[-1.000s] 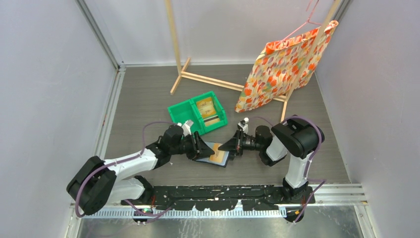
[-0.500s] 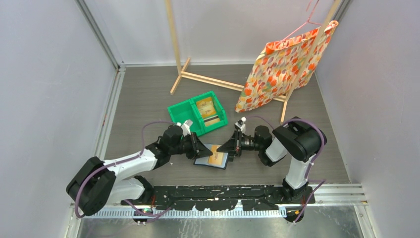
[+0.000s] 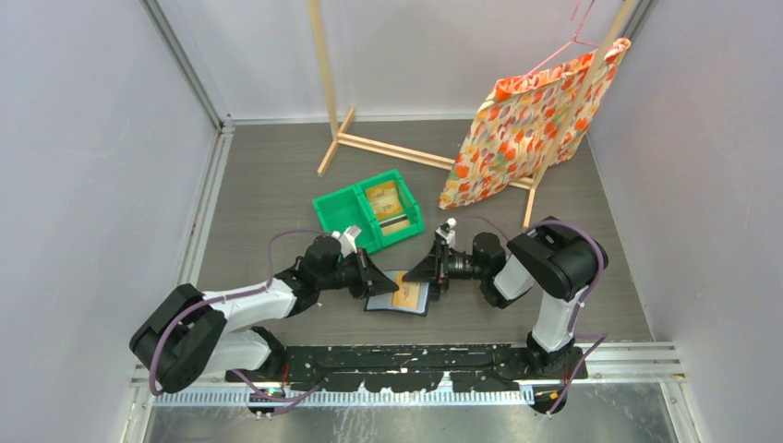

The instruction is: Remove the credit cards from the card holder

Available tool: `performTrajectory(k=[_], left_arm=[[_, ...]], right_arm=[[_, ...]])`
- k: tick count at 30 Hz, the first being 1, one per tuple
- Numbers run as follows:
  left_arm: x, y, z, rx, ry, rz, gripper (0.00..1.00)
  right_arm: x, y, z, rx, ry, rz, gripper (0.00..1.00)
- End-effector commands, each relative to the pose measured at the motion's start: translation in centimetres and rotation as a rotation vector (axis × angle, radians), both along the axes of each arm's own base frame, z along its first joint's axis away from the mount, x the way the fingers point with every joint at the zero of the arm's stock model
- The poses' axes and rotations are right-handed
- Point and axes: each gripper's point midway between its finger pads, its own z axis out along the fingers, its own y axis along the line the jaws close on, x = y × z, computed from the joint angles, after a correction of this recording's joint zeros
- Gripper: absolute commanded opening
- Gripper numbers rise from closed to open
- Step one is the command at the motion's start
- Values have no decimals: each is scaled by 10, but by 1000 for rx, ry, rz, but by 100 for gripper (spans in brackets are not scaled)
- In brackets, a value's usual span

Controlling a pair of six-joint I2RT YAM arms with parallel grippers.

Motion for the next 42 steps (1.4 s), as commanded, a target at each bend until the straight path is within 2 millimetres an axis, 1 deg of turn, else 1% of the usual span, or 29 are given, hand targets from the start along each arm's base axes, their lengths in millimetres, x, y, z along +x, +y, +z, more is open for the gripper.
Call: performTrajectory(k=[1,3,7,12,13,14,15,17,19,21,26,29,31,33,36,38,41,42], left_arm=[[4,-2,12,-32,-42,12,1],[5,1,10,-29,-42,35,1],[8,7,8,-29,-45,89,0],[11,17,12,-41,-59,141,0],[11,18,13,-40,-60,145,1],[11,19,13,-38,-60,147,0],[10,20,14,-36,-60,147,0],[9,21,12,-33,-56,148,1],[8,22,11,-34,-53,144,1],[7,23,11,-38,-51,145,0],[8,32,11,-32,-54,164,0],[10,40,11,-31,-57,186,1],[11,45,13,-35,-61,199,1],[12,49,14,-29,-63,206,1],[12,54,16,-22,-70,211,1],[11,57,18,-17,-77,211,1],[12,62,24,0,-101,214,1],[14,64,29,9,-116,212,1]], right_arm=[[-1,9,17,62,-71,39,46],[-1,8,16,59,-68,32,48],[-4,5,18,60,-65,25,49],[-12,-1,8,35,-37,15,48],[-13,-2,6,29,-35,9,45],[-14,-4,5,24,-37,2,40],[-15,-4,5,23,-36,1,33],[-15,-4,5,24,-37,1,22],[-15,-4,5,23,-36,2,16],[-15,-4,3,20,-36,1,12],[-17,-5,3,19,-34,9,11],[-18,-5,3,21,-35,18,17],[-20,-5,2,20,-31,24,18],[-20,-5,2,21,-32,31,17],[-21,-5,5,27,-40,38,12],[-21,-5,6,30,-40,39,10],[-22,-5,7,30,-40,39,10],[-23,-6,7,29,-38,39,10]])
